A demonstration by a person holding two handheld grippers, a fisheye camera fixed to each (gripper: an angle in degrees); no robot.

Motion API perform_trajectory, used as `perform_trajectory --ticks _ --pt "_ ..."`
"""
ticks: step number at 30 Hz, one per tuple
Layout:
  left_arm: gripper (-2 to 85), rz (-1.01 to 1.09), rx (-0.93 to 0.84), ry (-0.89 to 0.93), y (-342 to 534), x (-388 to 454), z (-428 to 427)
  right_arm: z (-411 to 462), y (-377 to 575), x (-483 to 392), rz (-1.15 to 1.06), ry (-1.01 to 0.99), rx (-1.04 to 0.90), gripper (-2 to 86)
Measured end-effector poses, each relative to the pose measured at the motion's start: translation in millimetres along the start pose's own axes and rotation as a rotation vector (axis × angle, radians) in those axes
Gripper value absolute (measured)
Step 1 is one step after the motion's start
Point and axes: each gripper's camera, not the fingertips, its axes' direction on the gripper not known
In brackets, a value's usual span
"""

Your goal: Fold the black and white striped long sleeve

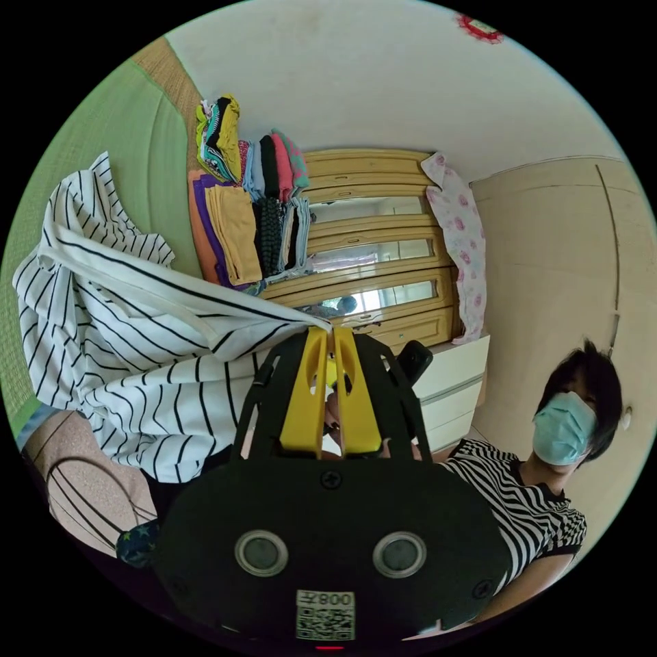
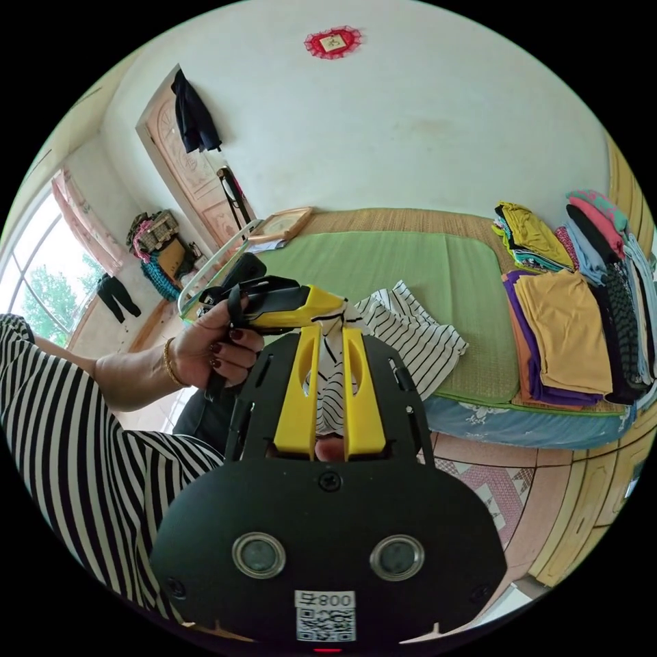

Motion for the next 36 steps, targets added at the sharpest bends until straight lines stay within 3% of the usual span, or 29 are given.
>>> perform_trajectory --ticks 19,27,36 --pt "3.0 -0.040 0.005 0.072 36 20 -28 -36 -8 59 0.005 -0.042 -0.013 0.5" --pt "8.1 -0.240 0.231 -0.227 67 -17 -111 -88 4 100 0.020 -0.092 0.041 0.2" --pt "11.3 -0.351 0.187 -0.402 54 -29 -118 -116 12 135 0.015 -0.111 0.047 0.2"
